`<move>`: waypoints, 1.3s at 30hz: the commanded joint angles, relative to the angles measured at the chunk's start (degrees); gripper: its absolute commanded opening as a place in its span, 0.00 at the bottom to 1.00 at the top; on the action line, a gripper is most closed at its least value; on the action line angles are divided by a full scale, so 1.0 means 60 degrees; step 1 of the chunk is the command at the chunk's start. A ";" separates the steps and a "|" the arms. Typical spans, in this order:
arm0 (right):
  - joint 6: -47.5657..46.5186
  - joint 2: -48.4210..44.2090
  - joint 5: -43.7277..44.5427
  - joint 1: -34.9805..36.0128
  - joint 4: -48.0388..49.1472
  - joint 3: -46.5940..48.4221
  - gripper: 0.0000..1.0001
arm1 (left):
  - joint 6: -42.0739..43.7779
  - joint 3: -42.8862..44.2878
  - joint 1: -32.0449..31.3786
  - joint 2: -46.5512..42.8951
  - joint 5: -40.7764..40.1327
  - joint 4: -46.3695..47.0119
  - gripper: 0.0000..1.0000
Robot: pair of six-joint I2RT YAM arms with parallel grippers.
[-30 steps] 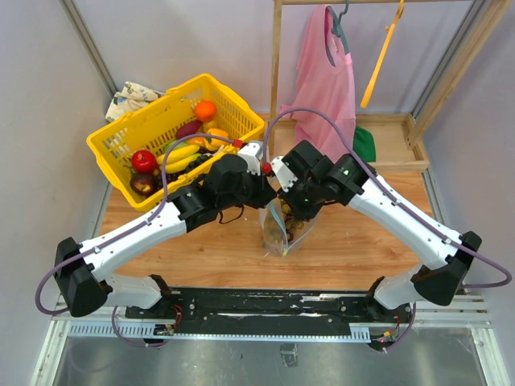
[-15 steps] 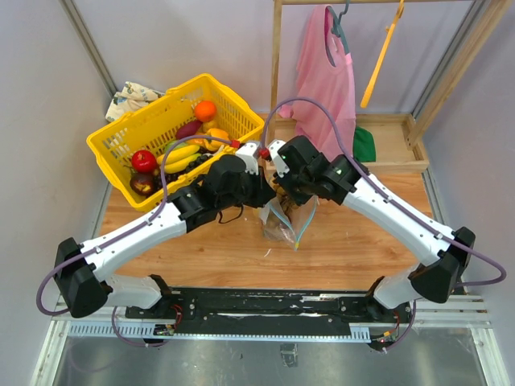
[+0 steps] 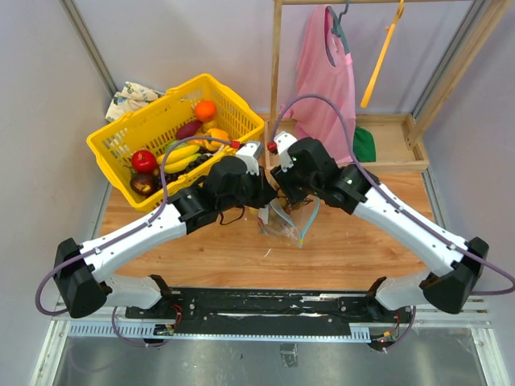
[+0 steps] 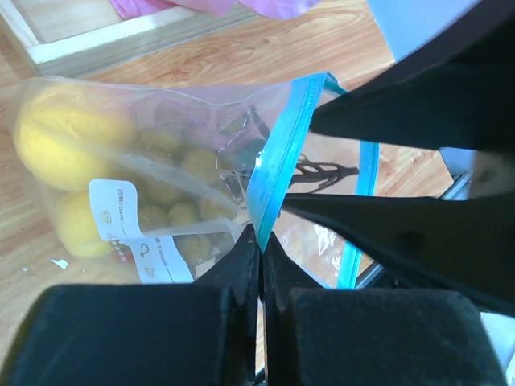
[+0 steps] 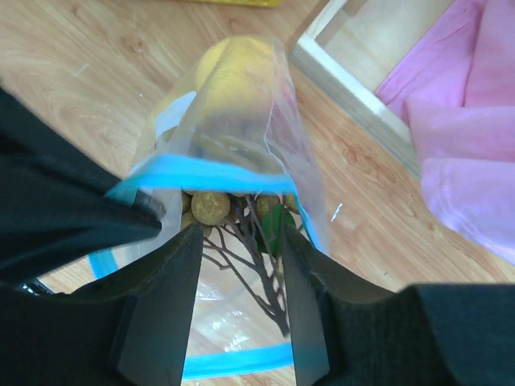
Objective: Place the food in the zip-top bag and seal the zipper
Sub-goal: Adjust the zipper food storage bag at the center of the board.
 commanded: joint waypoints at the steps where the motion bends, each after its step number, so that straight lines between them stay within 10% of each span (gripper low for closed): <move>1: 0.0284 -0.1271 0.0021 -0.0121 0.0570 -0.0305 0.46 | -0.0185 0.0111 -0.0045 -0.0230 -0.0331 -0.0060 0.00; 20: 0.4325 -0.3721 0.0400 -0.0128 0.0800 -0.3335 0.42 | -0.0569 0.0332 0.0038 -0.0065 -0.0408 -0.0062 0.00; 39: 0.4513 -0.3347 0.1867 -0.0130 0.3314 -0.4579 0.35 | -0.0614 0.0251 0.0038 -0.0092 -0.0029 0.0121 0.00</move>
